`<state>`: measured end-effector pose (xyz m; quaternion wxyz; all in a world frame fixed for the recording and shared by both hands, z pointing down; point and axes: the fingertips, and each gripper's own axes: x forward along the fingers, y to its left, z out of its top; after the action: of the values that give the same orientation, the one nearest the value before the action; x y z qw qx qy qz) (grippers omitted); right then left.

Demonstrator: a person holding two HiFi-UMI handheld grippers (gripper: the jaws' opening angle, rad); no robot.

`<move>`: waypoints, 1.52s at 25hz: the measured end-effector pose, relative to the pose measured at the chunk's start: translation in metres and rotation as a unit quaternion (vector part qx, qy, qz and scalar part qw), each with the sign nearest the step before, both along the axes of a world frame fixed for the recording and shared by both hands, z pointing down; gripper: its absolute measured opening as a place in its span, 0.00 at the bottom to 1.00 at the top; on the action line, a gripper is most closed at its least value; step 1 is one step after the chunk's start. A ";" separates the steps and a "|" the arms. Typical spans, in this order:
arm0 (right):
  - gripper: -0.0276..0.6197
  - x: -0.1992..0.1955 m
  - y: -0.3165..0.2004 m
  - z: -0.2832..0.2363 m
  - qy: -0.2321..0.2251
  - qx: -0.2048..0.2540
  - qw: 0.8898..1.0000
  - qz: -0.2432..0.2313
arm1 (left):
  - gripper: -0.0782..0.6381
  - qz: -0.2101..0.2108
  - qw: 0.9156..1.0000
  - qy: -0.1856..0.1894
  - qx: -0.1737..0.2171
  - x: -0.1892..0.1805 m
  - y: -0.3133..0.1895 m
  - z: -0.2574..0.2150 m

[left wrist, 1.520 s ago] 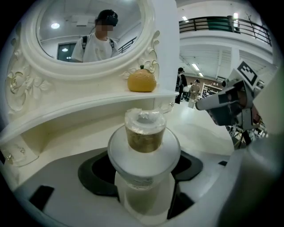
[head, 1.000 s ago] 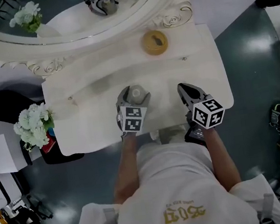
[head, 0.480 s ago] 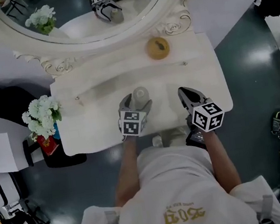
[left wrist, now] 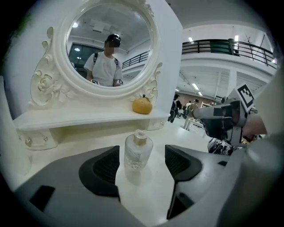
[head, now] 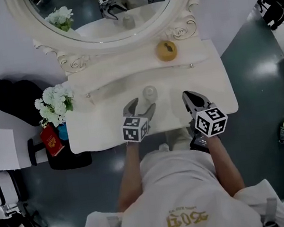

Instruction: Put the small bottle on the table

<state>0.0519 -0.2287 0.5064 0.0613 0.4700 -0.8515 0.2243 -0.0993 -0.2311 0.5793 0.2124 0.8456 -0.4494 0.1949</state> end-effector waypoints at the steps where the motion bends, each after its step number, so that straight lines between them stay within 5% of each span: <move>1: 0.06 -0.003 0.003 -0.003 0.001 0.004 1.000 -0.002 | 0.58 -0.003 1.000 0.003 0.005 -0.002 0.003 -0.005; 13: 0.06 -0.029 0.032 -0.017 0.002 0.033 0.999 -0.021 | 0.27 -0.049 0.994 0.021 0.096 -0.035 0.024 -0.063; 19: 0.06 -0.036 0.040 -0.020 0.004 0.036 0.999 -0.030 | 0.13 -0.040 0.994 0.035 0.091 -0.035 0.033 -0.063; 38: 0.06 -0.040 0.047 -0.023 0.003 0.040 0.998 -0.047 | 0.13 -0.014 0.995 0.022 0.095 -0.026 0.042 -0.069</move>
<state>0.0115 -0.1813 0.4830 0.0553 0.4319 -0.8808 0.1859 -0.1250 -0.1890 0.5106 0.1436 0.8595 -0.4732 0.1294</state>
